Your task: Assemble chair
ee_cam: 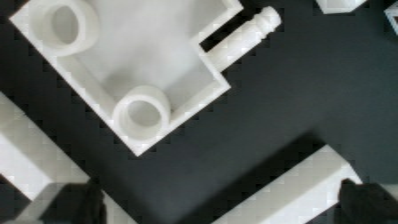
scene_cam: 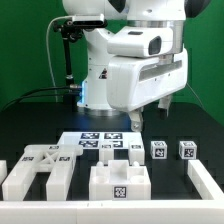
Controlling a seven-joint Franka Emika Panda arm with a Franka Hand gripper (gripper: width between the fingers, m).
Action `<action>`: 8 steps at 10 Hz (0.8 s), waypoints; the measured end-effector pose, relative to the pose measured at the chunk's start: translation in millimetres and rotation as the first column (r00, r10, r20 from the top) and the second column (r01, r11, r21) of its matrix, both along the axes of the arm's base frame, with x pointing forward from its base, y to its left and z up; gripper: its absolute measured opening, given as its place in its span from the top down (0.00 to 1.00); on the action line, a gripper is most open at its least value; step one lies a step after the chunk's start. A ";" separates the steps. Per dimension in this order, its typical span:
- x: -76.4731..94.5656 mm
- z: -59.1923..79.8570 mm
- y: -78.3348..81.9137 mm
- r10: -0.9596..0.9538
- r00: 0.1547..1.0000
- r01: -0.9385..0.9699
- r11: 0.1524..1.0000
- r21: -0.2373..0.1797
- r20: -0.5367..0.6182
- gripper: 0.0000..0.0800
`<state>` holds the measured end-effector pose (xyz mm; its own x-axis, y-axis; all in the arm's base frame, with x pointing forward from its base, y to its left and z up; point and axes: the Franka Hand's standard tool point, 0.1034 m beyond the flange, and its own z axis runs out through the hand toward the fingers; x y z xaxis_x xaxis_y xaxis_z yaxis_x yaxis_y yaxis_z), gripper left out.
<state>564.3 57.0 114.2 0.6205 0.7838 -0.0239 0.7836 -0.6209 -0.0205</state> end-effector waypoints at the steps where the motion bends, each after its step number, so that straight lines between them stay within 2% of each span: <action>1: 0.0 0.0 0.0 0.000 1.000 0.000 1.000 0.000 0.000 0.19; 3: -0.1 -0.2 -0.3 0.128 0.992 -0.128 0.992 0.005 -0.001 0.19; 6: -0.2 -0.6 -1.3 0.091 0.996 -0.091 0.996 0.004 -0.002 0.19; 8: -1.1 -3.6 -29.7 0.063 0.998 -0.063 0.998 -0.011 -0.021 0.19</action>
Offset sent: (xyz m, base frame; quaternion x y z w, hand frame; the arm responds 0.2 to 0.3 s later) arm 0.0000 0.0000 0.0000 0.0000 0.0000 0.0000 1.0000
